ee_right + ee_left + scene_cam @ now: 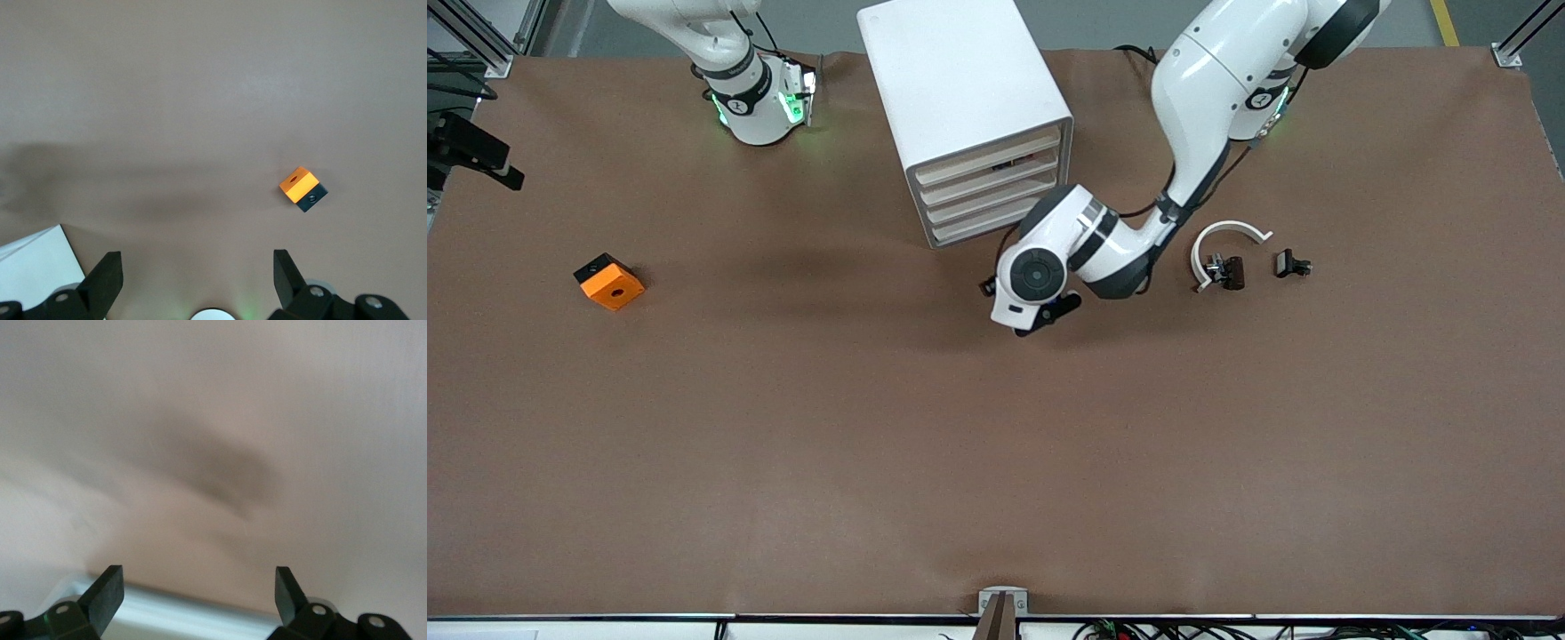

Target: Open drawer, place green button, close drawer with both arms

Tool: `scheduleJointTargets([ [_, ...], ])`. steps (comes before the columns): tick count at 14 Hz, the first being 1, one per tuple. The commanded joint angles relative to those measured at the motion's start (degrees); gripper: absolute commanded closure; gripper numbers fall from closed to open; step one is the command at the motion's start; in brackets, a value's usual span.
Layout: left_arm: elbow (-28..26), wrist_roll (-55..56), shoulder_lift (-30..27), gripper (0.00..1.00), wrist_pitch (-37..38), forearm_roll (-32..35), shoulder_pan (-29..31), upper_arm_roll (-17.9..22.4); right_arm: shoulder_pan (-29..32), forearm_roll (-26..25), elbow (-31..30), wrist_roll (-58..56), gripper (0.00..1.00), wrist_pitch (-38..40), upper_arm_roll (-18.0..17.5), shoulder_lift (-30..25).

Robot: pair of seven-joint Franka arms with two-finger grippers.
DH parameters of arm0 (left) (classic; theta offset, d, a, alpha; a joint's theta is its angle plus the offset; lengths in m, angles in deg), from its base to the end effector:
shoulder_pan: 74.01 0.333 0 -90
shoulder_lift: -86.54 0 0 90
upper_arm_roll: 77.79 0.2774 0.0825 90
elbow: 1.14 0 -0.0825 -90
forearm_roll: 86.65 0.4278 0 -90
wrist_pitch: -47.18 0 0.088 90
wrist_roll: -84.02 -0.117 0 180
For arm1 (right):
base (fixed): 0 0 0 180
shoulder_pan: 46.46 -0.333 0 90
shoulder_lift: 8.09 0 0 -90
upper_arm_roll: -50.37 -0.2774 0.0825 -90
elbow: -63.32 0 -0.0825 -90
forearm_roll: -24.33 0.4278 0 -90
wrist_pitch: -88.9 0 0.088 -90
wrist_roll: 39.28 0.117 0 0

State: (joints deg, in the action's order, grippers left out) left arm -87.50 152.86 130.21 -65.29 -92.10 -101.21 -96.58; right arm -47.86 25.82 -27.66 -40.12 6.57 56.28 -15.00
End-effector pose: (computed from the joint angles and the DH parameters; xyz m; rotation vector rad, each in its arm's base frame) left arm 0.4857 -0.4870 0.1518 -2.9248 -0.7509 0.6322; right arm 0.5484 -0.0431 0.6247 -3.1003 0.0931 0.0453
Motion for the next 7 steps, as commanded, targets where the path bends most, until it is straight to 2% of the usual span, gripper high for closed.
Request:
scheduleJointTargets([
  [1,0.14,-1.86,-1.04,0.00,1.11,4.13,2.49,-0.27,1.57,-0.52,-1.49,3.57,0.00,-0.73,-3.54,-1.78],
  [4,0.14,-5.98,-3.06,0.00,4.09,7.37,7.05,-0.19,2.28,-0.52,-1.66,-0.91,0.00,-1.70,-3.10,-1.78],
  [7,-0.30,-15.04,-4.55,0.00,8.14,12.12,10.75,-0.27,2.28,-0.52,-2.62,-1.00,0.00,-1.87,-3.10,-2.22],
])
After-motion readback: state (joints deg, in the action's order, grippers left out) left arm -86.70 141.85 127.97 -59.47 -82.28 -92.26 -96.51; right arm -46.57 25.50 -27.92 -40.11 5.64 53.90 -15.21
